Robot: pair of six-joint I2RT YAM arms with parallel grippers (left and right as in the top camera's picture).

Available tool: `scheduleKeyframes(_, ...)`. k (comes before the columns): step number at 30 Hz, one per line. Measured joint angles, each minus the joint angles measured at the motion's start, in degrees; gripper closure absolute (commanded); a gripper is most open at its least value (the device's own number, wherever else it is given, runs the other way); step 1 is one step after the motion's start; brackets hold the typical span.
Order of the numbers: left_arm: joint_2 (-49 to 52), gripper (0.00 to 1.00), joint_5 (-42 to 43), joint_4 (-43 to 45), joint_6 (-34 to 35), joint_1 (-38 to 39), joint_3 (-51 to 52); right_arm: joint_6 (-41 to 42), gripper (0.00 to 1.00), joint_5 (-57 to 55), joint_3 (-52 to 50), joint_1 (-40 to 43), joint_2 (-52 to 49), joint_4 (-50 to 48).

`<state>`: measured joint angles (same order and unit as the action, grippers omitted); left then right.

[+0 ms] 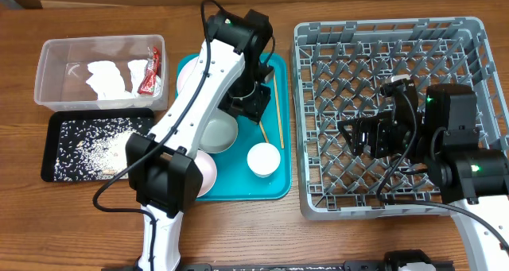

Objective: Sort waste into correct bins and load items into the dishwasher
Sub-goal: 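Grasp the white cup with the left gripper and lift it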

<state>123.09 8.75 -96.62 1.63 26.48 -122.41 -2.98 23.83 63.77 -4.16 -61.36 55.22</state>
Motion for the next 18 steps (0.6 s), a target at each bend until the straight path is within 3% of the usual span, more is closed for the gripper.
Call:
scheduleKeyframes(12,0.0,0.51,1.3,9.4,4.0,4.1,12.7,0.0,0.00,0.0,0.0,0.0,-1.7,-0.1)
scheduleKeyframes(18,0.0,0.67,-2.6,12.9,7.9,6.8,17.4,0.0,0.00,0.0,0.0,0.0,-4.9,0.0)
